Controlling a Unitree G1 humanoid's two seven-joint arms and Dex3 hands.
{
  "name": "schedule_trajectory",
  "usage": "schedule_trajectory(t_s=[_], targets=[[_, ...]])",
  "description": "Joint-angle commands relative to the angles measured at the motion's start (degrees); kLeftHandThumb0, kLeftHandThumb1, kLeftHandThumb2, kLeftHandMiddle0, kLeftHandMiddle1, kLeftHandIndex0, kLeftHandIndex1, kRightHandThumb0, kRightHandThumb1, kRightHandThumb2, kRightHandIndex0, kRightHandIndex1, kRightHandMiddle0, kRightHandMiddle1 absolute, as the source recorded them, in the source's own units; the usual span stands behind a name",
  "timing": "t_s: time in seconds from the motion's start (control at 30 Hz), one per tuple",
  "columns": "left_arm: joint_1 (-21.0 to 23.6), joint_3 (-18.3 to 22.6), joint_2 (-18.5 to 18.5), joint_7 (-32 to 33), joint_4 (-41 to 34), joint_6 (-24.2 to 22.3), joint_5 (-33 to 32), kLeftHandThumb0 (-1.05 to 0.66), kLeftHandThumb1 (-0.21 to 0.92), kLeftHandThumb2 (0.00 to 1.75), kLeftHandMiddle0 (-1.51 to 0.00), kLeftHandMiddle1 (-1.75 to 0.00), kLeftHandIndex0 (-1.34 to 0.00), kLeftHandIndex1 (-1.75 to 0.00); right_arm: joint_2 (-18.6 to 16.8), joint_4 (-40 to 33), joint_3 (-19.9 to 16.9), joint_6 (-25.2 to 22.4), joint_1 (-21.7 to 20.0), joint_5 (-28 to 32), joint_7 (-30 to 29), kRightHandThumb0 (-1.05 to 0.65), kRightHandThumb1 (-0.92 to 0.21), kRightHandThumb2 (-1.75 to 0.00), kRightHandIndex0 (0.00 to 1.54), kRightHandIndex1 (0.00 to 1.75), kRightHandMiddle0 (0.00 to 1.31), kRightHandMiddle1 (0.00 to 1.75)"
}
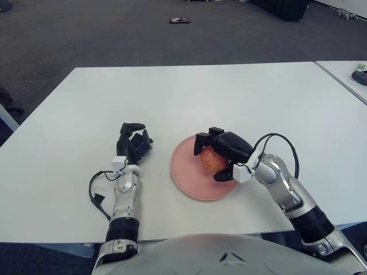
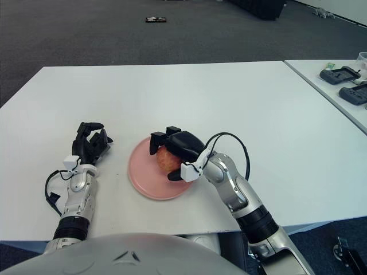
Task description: Put the apple into the plate.
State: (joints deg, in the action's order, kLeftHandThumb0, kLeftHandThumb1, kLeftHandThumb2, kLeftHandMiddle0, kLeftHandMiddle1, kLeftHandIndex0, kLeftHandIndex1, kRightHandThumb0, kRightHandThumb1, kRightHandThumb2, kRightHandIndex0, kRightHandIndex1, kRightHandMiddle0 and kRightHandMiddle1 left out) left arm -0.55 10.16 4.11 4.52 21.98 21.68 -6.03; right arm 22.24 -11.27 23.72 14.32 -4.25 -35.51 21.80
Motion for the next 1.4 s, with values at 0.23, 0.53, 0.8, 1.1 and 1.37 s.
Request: schedule_trajectory(t_s=[0.23,0.53,0.8,1.1,1.37], targets=[[-1.55,-0.03,-0.19,-0.16,2.59,-1.57,-0.12,-0.38,0.68,0.86,-0.70,-1.75,-0.34,-1.75,1.22,-1.59,0.23,1.72,-1.79,-4.82,-2.53,-0.73,-0.65,-0.69,0.00,0.10,0.00,0.23],[-1.60,-0.27,-0.44,0.11,2.64,-1.64,0.35,-0.38,0.67,0.88,-0.72,-1.75,-0.35,-1.75,0.73,-0.83,-0.18,2.32,-0.33,-4.68,-6.03,-0.83,-0.72,-0.49,0.00,0.00,0.00,0.01],[-1.49,-0.19,-0.38,0.02,2.70,-1.80,-0.01,-0.38,0.67,0.88,-0.73,-1.75,-0.35,-1.75,0.55,-1.90,-0.38,0.59,-0.15,-4.67,-5.39,-0.85,-0.74,-0.40,0.00,0.00,0.00,0.00],[-1.59,0.02,0.02,-0.10,2.51,-1.77,-0.65,-0.39,0.66,0.89,-0.72,-1.75,-0.35,-1.75,0.52,-3.05,-0.64,-0.33,0.58,-4.97,-6.17,-0.92,-0.79,-0.30,0.00,0.00,0.00,0.00],[-1.75,-0.10,-0.03,-0.05,2.31,-1.87,-0.52,-0.39,0.66,0.90,-0.71,-1.75,-0.36,-1.75,0.67,-3.33,-1.21,0.19,1.22,-4.30,-7.19,-0.98,-0.85,-0.22,0.00,0.00,0.00,0.00]])
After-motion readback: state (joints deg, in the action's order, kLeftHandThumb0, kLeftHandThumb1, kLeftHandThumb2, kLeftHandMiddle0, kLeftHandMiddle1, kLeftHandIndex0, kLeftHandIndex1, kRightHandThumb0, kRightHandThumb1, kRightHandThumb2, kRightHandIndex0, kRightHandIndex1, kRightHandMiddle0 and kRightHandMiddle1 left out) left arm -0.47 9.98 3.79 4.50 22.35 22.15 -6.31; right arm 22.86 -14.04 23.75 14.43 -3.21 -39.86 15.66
